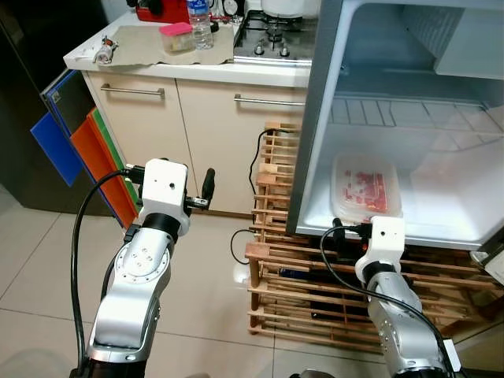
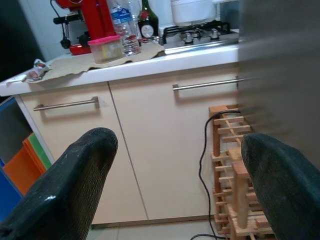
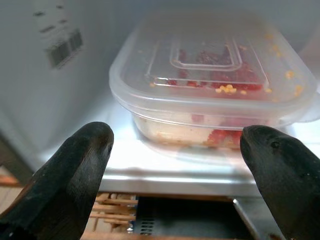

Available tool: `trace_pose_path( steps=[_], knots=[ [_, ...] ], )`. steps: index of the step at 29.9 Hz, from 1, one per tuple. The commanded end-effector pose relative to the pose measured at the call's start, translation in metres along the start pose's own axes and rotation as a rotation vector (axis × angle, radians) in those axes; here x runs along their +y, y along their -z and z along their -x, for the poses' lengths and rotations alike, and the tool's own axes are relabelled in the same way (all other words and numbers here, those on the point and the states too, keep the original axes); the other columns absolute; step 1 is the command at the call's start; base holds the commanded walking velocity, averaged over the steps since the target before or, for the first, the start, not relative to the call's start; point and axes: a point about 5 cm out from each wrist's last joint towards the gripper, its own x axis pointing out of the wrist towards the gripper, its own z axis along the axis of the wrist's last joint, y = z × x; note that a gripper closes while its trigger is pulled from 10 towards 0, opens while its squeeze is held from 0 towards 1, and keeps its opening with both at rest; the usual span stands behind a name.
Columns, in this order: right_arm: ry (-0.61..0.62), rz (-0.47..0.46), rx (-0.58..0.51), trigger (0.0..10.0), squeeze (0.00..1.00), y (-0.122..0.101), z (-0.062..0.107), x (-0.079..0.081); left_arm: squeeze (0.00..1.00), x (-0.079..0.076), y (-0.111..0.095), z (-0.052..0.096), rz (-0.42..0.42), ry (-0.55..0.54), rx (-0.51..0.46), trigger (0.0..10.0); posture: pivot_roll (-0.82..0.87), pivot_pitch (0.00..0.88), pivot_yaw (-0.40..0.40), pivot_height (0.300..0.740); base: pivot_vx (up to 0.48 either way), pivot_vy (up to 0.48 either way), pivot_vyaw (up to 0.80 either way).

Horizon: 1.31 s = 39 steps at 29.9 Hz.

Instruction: Restocking fridge

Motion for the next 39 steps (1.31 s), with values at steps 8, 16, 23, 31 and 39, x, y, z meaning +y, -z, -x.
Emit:
trace_pose_path(
  steps=[8, 16, 23, 31, 39],
  knots=[
    [0.049, 0.018, 0.031, 10.0, 0.0, 0.003, -0.014, -0.011, 0.0, 0.007, -0.003, 0.01, -0.04, -0.011, 0.009, 10.0, 0.07, 0.071, 0.036, 0.74, 0.0, 0.0, 0.0],
    [0.03, 0.074, 0.011, 10.0, 0.0, 0.0, -0.023, -0.009, 0.0, 0.009, -0.002, 0.011, -0.049, -0.014, 0.03, 10.0, 0.07, 0.088, 0.038, 0.74, 0.0, 0.0, 0.0],
    [0.012, 0.098, -0.027, 10.0, 0.0, -0.003, -0.024, -0.01, 0.0, 0.006, -0.001, 0.009, -0.042, -0.018, 0.034, 10.0, 0.06, 0.075, 0.024, 0.74, 0.0, 0.0, 0.0],
    [-0.147, 0.098, -0.13, 10.0, 0.0, -0.015, 0.012, 0.004, 0.0, -0.001, 0.029, -0.002, 0.11, 0.001, 0.166, 10.0, 0.01, 0.03, -0.001, 0.74, 0.0, 0.0, 0.0],
    [-0.268, 0.141, -0.175, 10.0, 0.0, -0.023, 0.041, 0.017, 0.0, -0.015, 0.03, -0.016, 0.173, 0.073, 0.142, 10.0, -0.03, 0.0, -0.017, 0.74, 0.0, 0.0, 0.0]
  ],
)
